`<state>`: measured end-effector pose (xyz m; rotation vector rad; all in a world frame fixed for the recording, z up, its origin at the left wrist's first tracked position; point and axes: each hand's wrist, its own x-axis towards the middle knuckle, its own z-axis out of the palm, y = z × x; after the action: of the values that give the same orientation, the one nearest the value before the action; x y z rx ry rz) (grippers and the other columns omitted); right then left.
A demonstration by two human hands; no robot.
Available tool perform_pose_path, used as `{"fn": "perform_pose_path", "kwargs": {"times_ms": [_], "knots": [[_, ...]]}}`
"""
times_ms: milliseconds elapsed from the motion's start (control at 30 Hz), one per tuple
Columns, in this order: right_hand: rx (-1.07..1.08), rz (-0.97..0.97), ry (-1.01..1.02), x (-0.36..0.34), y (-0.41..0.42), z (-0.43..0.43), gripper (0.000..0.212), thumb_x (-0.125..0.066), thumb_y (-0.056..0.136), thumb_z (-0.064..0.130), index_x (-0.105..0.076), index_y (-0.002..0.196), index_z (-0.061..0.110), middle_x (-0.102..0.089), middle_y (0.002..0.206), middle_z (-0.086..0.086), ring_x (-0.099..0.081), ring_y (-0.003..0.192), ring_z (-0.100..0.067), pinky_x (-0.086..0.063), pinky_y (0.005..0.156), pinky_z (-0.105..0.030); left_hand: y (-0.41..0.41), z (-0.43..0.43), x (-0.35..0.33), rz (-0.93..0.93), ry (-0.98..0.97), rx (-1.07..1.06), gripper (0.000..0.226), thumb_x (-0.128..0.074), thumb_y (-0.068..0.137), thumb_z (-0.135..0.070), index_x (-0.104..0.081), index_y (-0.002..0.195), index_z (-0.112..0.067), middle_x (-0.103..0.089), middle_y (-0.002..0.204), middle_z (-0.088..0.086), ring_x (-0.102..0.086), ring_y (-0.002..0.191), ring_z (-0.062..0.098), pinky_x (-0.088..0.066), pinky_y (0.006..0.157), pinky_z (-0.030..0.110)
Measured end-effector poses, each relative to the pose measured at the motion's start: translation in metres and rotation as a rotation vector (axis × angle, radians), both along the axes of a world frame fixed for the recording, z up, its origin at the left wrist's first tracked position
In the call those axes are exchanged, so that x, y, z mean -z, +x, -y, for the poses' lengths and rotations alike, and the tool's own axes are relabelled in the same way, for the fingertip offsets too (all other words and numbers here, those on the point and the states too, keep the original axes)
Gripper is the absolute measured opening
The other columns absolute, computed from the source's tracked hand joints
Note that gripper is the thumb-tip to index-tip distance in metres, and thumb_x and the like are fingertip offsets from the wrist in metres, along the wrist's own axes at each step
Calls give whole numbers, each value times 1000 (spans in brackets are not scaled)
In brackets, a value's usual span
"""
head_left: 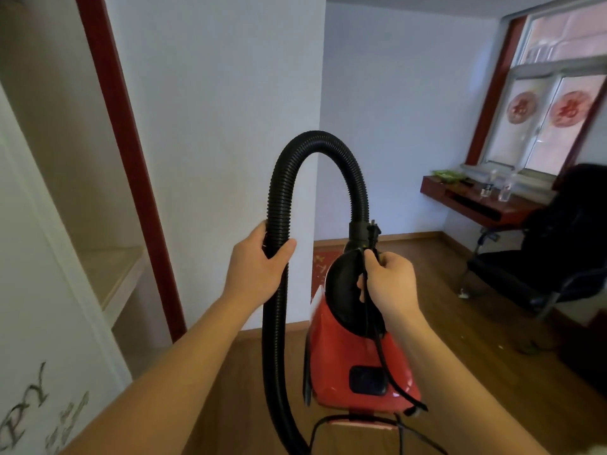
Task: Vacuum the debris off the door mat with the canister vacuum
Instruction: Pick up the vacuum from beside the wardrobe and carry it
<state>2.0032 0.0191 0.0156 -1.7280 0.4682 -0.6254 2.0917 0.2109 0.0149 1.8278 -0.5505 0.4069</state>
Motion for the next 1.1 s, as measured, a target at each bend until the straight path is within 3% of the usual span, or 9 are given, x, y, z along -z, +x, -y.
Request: {"fn": "perform_pose_path", "kwargs": {"times_ms": [200,500,600,967,1100], "knots": [[133,10,-13,-1,91,23,32,-52,105,26,-60,81,6,-63,54,-2,-57,45,-20,-48,50,-31,110,33,-1,24,11,101,21,-70,95,-34,-66,112,-23,-70,91,-7,-68,78,10,-57,69,25],[272,20,-42,-10,181,80,36,-51,104,27,-56,72,11,-64,52,-4,-57,41,-20,-53,54,-39,216,110,-5,51,44,221,21,-70,94,-33,-68,111,-21,-69,92,-10,-64,83,1,-48,66,7],[297,4,-41,-5,210,109,37,-51,104,29,-58,73,11,-65,55,-6,-57,43,-20,-56,59,-42,246,142,-2,54,61,245,23,-70,95,-33,-68,113,-19,-68,93,-11,-65,82,4,-46,66,4],[316,-13,-7,-3,302,247,30,-50,105,27,-58,82,10,-63,53,-2,-56,42,-16,-50,52,-33,346,292,-7,-1,29,297,15,-69,95,-33,-68,103,-20,-68,86,-8,-66,78,8,-47,62,8],[347,-25,-24,-12,323,295,30,-50,105,28,-56,81,12,-63,53,-3,-55,42,-17,-49,51,-33,372,345,-13,0,19,327,20,-68,95,-37,-68,106,-19,-69,87,-8,-67,80,10,-49,66,16]]}}
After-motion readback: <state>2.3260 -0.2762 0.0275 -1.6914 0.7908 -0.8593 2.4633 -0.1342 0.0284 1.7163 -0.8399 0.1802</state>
